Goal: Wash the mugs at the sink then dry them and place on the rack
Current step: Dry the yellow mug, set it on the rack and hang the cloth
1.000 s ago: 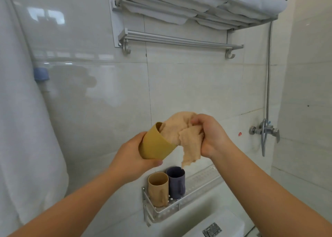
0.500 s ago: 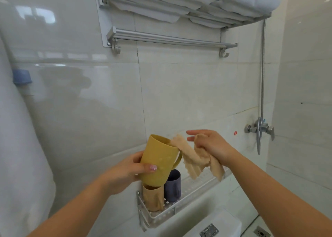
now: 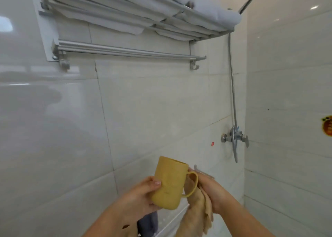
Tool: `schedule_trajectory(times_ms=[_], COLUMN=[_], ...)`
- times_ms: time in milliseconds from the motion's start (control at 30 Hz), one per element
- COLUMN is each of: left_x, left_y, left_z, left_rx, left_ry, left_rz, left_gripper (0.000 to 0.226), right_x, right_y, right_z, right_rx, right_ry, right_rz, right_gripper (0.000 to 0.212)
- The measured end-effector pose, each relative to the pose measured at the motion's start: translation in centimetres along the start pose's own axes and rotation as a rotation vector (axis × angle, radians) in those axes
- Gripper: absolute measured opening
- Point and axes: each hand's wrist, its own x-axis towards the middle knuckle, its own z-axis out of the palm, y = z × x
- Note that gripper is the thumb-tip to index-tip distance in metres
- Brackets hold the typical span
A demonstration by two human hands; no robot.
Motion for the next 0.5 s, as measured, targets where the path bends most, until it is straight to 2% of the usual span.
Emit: schedule_trajectory(times_ms=[67, 133, 200, 300, 400, 467, 500], left_x=[2.1, 3.7, 5.1, 7.4, 9.8, 11.3, 11.9], left_y=[-0.4, -0.4, -0.5, -0.5, -0.7, -0.9, -1.1], left_z=[0.4, 0.6, 0.8, 1.5, 1.3, 0.5, 0.0], left_rx=[-0.026, 0.039, 0.175, 0.436, 0.673, 0.795, 0.830], left_ry=[0.010, 0.057, 0.104, 0.187, 0.161, 0.160, 0.174], left_rz=[-0.019, -0.006, 0.060, 0.163, 0.183, 0.113, 0.080], left_gripper=[0.116, 0.095, 0.062, 0.021, 0.023, 0.049, 0.052], right_x=[0.6, 1.1, 1.9, 3.1, 4.7, 5.7, 6.1], right_y=[0.1, 0.1, 0.1, 0.2, 0.7, 1.0, 1.2], right_z=[-1.0, -1.9, -3.2, -4.4, -5.3, -5.8, -5.9], right_rx=[0.184, 0.245, 0.216, 0.034, -0.132, -0.243, -0.304], right_ry=[-0.008, -0.009, 0.016, 0.070, 0.107, 0.119, 0.106], right_rz=[0.033, 0.035, 0.005, -0.087, -0.111, -0.108, -0.098], right_gripper=[0.040, 0.048, 0.046, 0.040, 0.043, 0.032, 0.025])
